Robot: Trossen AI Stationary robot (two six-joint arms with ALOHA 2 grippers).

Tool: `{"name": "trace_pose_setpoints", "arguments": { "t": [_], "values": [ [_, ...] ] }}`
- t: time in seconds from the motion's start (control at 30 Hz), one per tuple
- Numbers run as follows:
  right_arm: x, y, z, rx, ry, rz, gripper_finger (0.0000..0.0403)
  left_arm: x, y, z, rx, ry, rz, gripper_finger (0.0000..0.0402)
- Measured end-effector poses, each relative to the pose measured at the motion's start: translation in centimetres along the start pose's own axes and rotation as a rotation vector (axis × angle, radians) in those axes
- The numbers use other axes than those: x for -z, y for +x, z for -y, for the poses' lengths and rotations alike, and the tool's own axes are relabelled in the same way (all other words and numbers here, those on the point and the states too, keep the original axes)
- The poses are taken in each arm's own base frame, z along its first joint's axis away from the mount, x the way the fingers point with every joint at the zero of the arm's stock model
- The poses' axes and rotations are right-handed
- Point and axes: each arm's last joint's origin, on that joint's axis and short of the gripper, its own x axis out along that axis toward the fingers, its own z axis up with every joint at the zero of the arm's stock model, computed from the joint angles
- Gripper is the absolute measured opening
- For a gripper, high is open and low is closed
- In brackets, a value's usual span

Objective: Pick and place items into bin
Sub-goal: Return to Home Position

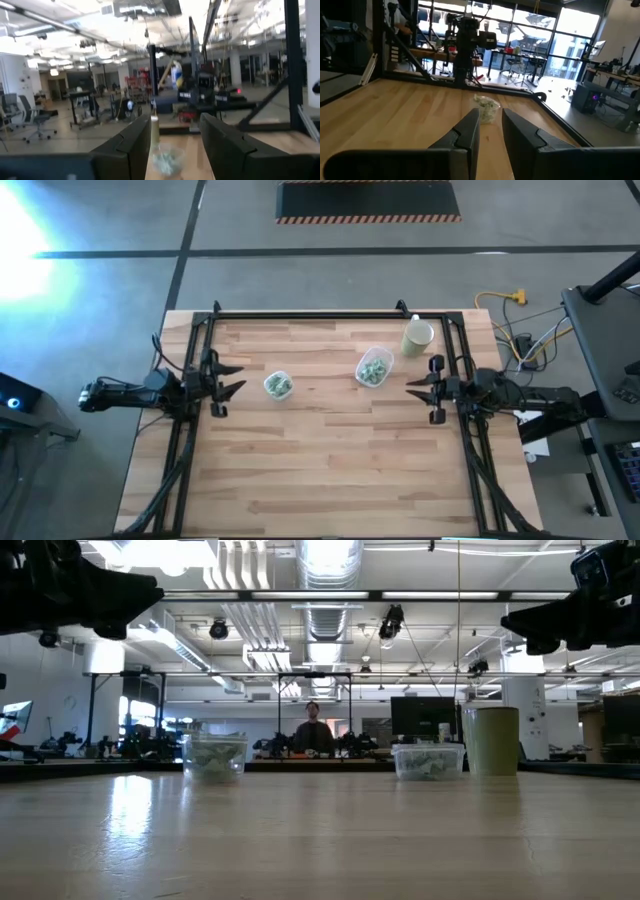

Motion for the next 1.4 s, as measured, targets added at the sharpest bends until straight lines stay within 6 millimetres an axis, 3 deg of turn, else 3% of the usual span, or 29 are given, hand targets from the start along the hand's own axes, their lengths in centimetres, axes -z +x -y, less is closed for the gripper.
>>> {"name": "trace_pose_setpoints", "arguments": {
  "t": [0.3,0.5,1.4],
  "values": [
    [0.6,0.0,-0.1,-0.007,0.007,-0.038,0.0072,1.5,-0.1,0.3,0.06,0.003,-0.146,0.0154],
    [0.6,0.0,-0.1,-0.009,0.002,-0.037,0.0073,1.5,-0.2,0.7,0.198,0.051,-0.126,0.0154],
    [0.7,0.2,-0.3,-0.071,0.021,-0.042,0.0073,2.5,-0.3,0.8,0.202,0.075,-0.226,0.0154]
  ]
}}
